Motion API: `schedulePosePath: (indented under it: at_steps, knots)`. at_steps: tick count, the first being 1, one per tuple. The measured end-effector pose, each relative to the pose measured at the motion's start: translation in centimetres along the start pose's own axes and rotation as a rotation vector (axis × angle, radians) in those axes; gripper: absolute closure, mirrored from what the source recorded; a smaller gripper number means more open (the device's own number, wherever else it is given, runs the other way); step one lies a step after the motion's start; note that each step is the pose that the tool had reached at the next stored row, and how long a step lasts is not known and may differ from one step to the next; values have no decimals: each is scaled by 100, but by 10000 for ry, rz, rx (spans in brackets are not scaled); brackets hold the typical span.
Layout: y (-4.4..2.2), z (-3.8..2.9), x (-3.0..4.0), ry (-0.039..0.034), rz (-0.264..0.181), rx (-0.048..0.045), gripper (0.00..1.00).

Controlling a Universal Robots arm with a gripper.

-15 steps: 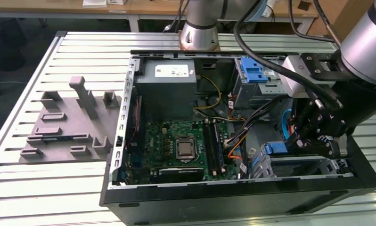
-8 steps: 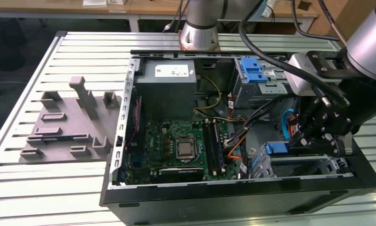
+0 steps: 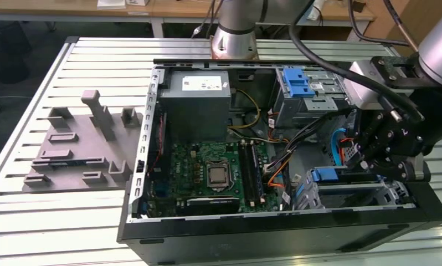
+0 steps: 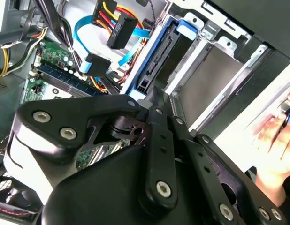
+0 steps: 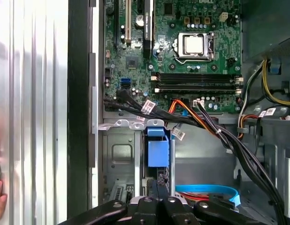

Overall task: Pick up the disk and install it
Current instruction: 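Insert the first disk wire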

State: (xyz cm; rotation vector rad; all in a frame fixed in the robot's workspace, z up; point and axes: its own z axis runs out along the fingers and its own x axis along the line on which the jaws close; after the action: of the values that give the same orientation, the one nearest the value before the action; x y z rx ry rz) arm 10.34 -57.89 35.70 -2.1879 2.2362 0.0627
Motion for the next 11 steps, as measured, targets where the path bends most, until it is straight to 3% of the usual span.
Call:
schedulePosePath:
  at_steps: [6, 11]
  knots:
    - [-28, -39, -24, -1, -1, -1, 89]
    - [-155, -40, -63, 0, -1, -1, 89]
